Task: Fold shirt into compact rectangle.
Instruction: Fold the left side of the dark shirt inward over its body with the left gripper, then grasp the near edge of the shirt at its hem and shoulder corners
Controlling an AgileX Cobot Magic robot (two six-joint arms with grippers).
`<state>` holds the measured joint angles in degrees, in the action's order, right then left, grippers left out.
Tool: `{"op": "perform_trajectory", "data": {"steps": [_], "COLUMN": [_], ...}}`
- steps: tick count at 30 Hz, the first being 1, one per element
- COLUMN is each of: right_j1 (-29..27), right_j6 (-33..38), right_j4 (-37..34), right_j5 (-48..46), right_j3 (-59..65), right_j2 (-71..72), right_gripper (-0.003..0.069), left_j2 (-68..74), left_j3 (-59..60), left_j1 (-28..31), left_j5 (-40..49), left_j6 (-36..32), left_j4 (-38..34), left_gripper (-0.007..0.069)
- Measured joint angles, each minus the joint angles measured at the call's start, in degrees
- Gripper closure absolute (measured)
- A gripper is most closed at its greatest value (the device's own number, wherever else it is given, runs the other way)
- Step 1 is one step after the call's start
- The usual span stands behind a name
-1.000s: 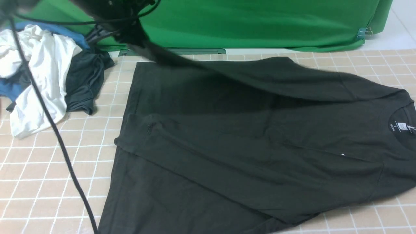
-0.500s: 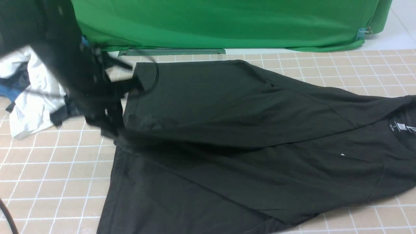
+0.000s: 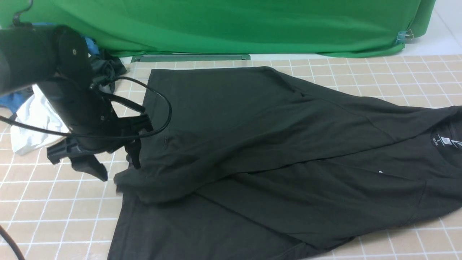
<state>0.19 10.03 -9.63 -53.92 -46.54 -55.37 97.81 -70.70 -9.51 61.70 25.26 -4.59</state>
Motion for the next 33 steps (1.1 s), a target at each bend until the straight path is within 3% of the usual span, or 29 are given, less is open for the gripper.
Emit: {"op": "perform_trajectory", "data": {"steps": [4,8,13,19,24,33], "right_j1": [0.0,0.0,0.0,0.0,0.0,0.0], "right_j6": [0.0,-0.04,-0.17,-0.29,-0.33,-0.33], "right_j4": [0.0,0.0,0.0,0.0,0.0,-0.11], "right_j5": [0.43,0.63,0.63,0.68,1.09,1.43], "right_j3": [-0.03,-0.07,-0.07,-0.07,-0.07,-0.07], "right_j2": [0.0,0.0,0.0,0.0,0.0,0.0], "right_gripper": [0.062,0.062,0.062,0.062,0.062,0.062], "left_j2": [-2.12,-4.19,-7.18,-7.86,-7.87,-8.08], "left_j3": [0.0,2.87,15.2,26.9,29.1,29.34], "left_j1": [0.0,0.0,-0.41,-6.09,-12.0,-12.85], "left_j5": [5.04,6.88,6.48,0.45,-8.82,-10.84], "left_j6": [-0.12,-0.17,-0.3,0.58,2.17,8.37], "left_j4": [0.06,-0.59,-4.25,-4.7,-4.11,2.99], "left_gripper": [0.0032,0.0019,0.0058,0.0137,0.0177,0.0177]}}
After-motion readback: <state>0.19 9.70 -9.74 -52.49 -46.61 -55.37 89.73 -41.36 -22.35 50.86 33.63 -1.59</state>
